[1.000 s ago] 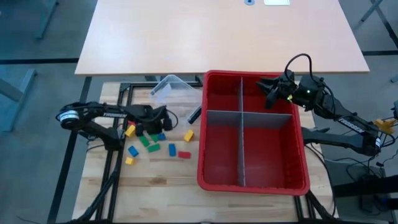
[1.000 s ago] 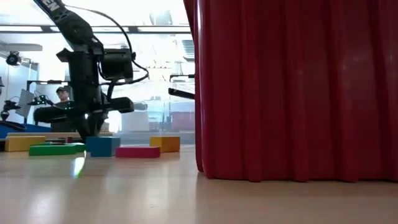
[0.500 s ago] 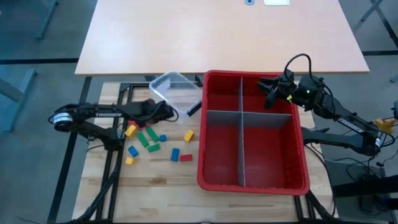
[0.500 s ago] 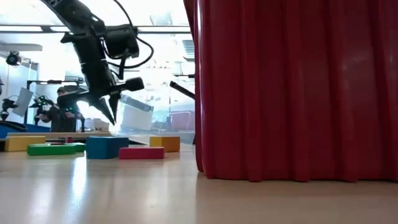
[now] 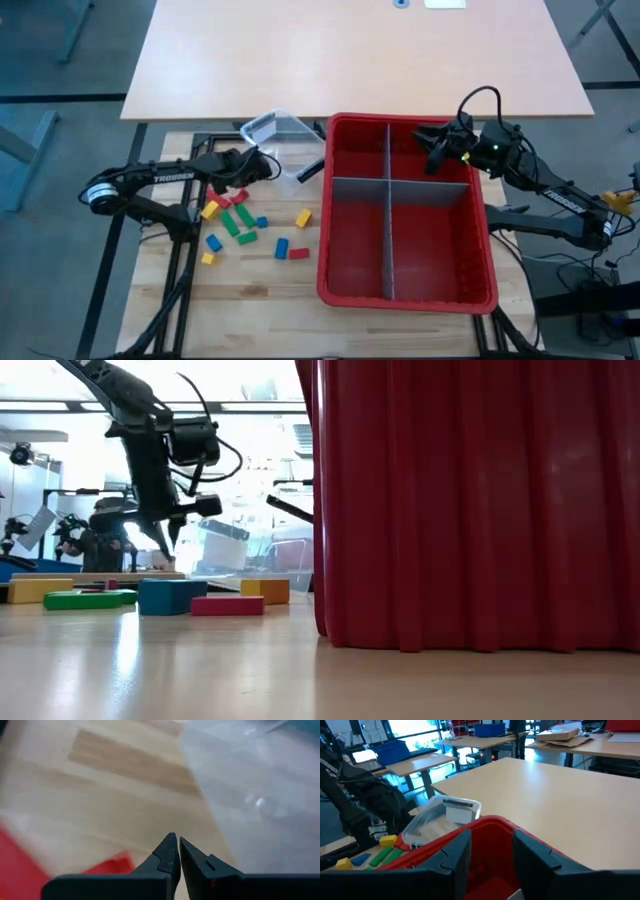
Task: Sort blocks
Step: Put the top red block into the top left of the red bin
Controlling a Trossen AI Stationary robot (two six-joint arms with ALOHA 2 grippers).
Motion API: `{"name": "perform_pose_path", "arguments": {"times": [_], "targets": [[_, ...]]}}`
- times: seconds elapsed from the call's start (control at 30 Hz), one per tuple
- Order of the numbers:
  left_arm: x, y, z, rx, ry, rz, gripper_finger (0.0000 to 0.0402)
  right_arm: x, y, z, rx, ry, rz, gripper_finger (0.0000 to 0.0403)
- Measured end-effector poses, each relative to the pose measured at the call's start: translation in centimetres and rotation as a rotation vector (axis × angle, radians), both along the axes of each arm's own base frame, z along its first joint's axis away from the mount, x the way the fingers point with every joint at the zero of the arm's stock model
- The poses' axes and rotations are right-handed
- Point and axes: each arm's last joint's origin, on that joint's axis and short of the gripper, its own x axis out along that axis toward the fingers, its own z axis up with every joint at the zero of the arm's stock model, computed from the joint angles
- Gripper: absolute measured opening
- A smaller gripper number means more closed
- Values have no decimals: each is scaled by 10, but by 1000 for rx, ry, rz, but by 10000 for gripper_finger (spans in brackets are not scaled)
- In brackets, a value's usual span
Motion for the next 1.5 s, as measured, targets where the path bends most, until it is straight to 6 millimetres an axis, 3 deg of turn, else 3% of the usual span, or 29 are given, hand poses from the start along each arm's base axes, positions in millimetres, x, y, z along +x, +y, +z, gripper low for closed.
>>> {"name": "perform_pose_path", "arguments": {"times": [0.27, 0.6, 0.73, 0.93, 1.17, 1.3, 1.5], "targets": [[-11, -14, 7, -42, 127, -174, 0, 0, 0, 0, 0, 0, 0, 108], [-27, -26, 52, 19, 176, -591, 1, 0, 0, 0, 3, -3, -1, 125], [-33, -30, 59, 11, 192, -709, 25, 0, 0, 0, 2, -4, -1, 125], [-43, -37, 46, -121, 306, -842, 130, 0, 0, 0, 2, -4, -1, 115], [-38, -35, 30, -159, 379, -970, 263, 0, 0, 0, 11, -10, -3, 114], [-30, -33, 19, -240, 360, -1032, 288, 0, 0, 0, 16, -14, -4, 121], [-20, -28, -2, -373, 393, -967, 276, 0, 0, 0, 21, -16, -5, 128]]}}
